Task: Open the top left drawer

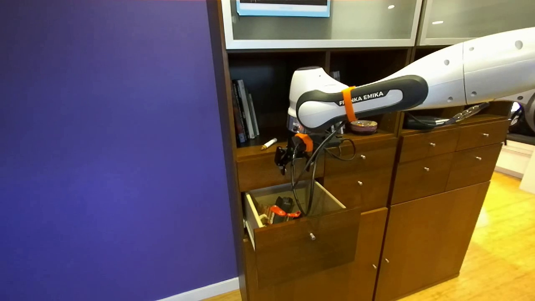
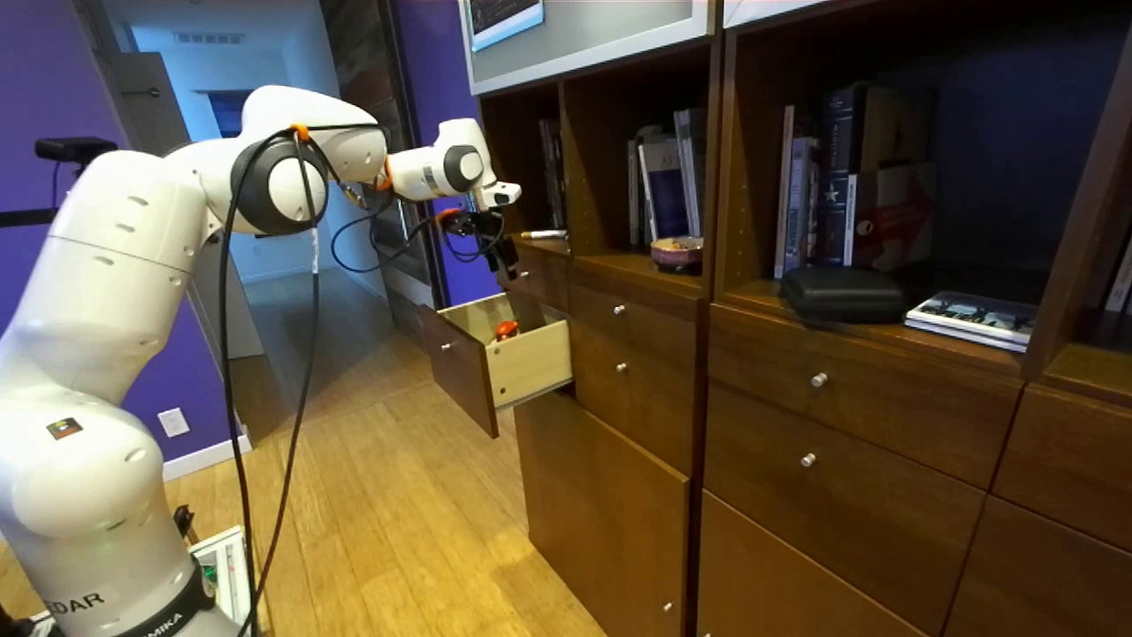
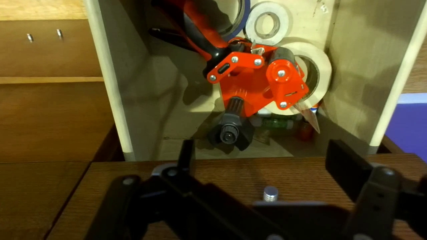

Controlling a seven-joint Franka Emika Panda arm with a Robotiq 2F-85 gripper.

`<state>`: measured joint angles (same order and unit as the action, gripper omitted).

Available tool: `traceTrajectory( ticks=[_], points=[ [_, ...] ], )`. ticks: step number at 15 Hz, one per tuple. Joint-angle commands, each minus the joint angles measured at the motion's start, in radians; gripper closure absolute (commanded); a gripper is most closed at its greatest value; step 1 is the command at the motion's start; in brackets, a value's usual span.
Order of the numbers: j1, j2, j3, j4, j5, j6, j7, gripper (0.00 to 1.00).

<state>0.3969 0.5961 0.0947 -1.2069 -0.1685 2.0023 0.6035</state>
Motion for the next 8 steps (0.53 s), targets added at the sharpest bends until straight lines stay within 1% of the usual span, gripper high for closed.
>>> traceTrajectory(
  ticks=[1,2,3,5,6,7,8],
  points=[
    [0.035,0.081,-0.030,0.115,-0.023,-0.004,0.005,0.00],
    [0.041,0.094,-0.035,0.131,-0.026,-0.005,0.006,0.00],
    [0.046,0.108,-0.039,0.150,-0.026,-0.007,0.006,0.04],
    [0.050,0.130,-0.041,0.173,-0.043,0.006,0.009,0.19],
    [0.052,0.141,-0.044,0.186,-0.045,0.005,0.009,0.31],
    [0.056,0.151,-0.046,0.199,-0.053,0.003,0.008,0.39],
    [0.058,0.161,-0.049,0.212,-0.057,0.004,0.009,0.43]
  ],
)
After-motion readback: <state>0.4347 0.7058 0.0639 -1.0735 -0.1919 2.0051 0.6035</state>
